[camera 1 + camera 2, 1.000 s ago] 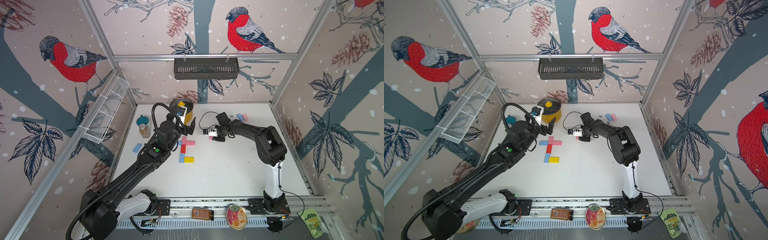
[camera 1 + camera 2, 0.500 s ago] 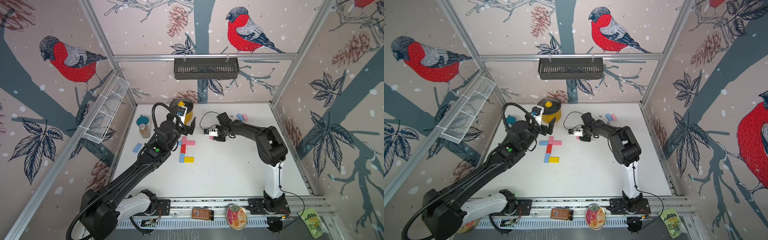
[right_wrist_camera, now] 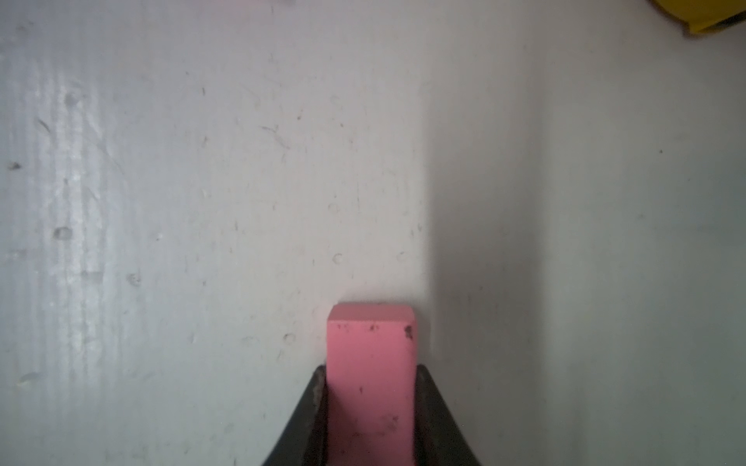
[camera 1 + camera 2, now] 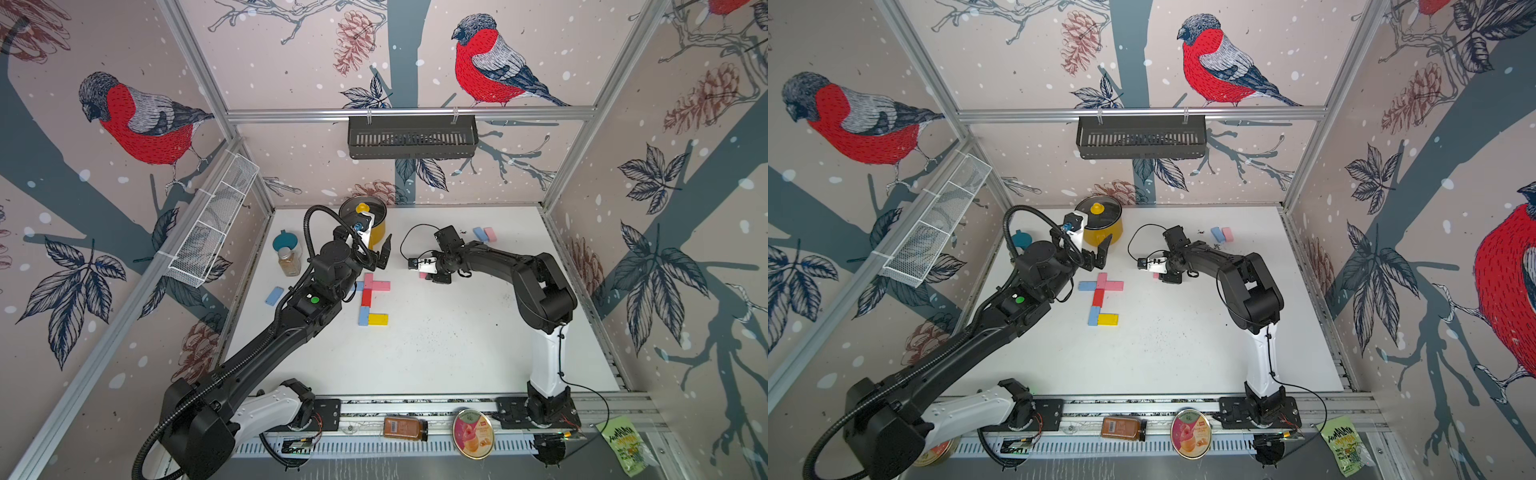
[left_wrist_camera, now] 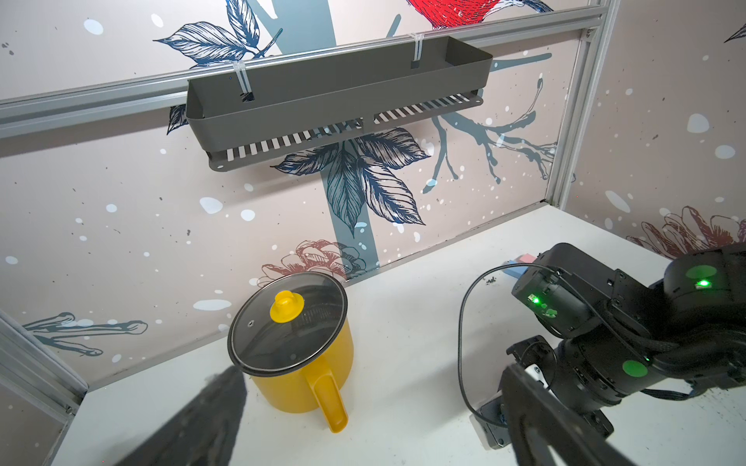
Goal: Assemble the letter t with building blocks
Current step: Assemble the building block at the center of the board.
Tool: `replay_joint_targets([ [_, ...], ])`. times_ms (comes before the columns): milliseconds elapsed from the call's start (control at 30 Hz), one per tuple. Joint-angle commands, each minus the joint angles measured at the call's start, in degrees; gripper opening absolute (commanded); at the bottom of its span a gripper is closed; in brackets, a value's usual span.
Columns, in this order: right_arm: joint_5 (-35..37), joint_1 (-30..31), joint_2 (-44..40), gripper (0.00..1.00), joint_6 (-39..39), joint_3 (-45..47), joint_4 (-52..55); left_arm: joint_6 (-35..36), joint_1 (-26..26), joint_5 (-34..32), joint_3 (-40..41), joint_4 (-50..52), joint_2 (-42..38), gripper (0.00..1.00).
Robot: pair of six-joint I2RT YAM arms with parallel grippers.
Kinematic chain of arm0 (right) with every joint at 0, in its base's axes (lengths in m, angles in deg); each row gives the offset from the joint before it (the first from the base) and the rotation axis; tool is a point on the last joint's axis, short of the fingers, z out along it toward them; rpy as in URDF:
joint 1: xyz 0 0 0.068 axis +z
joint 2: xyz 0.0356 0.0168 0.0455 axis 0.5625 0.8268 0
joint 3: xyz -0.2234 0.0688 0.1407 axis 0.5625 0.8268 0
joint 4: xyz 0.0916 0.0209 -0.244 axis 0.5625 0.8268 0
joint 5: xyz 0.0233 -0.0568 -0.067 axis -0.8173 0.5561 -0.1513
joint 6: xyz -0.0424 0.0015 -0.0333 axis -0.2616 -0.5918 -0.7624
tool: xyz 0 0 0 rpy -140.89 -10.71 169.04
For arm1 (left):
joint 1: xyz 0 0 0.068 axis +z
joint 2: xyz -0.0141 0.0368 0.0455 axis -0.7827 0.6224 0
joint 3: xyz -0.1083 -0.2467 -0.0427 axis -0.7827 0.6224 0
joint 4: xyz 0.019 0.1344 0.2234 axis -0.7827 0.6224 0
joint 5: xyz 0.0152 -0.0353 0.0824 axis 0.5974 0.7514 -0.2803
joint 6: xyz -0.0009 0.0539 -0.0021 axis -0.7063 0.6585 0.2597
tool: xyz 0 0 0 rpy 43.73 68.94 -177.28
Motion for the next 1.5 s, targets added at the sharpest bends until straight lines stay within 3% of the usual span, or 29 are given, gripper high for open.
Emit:
replay_joint_targets([
  [0, 3.71, -0.11, 0.24, 0.30, -0.43, 0.66, 4.77, 0.87, 0.05, 0.61, -0.55, -0.52, -0.07, 0.98],
  [600, 4.33, -0.22, 0.29, 0.34, 0.31, 1.56, 4.38, 0.77, 0.02, 0.63, -0.57, -0.52, 0.13, 0.98],
  [1133, 4.01, -0.02, -1.16, 0.61, 1.76, 1.72, 3.41, 0.78, 0.07, 0.54, -0.74, -0.28, 0.39, 0.98],
  [1467, -5.05, -0.05, -9.21, 0.67, 6.12, -0.04, 3.15, 0.77, 0.09, 0.36, -0.92, -0.10, 0.45, 0.98],
])
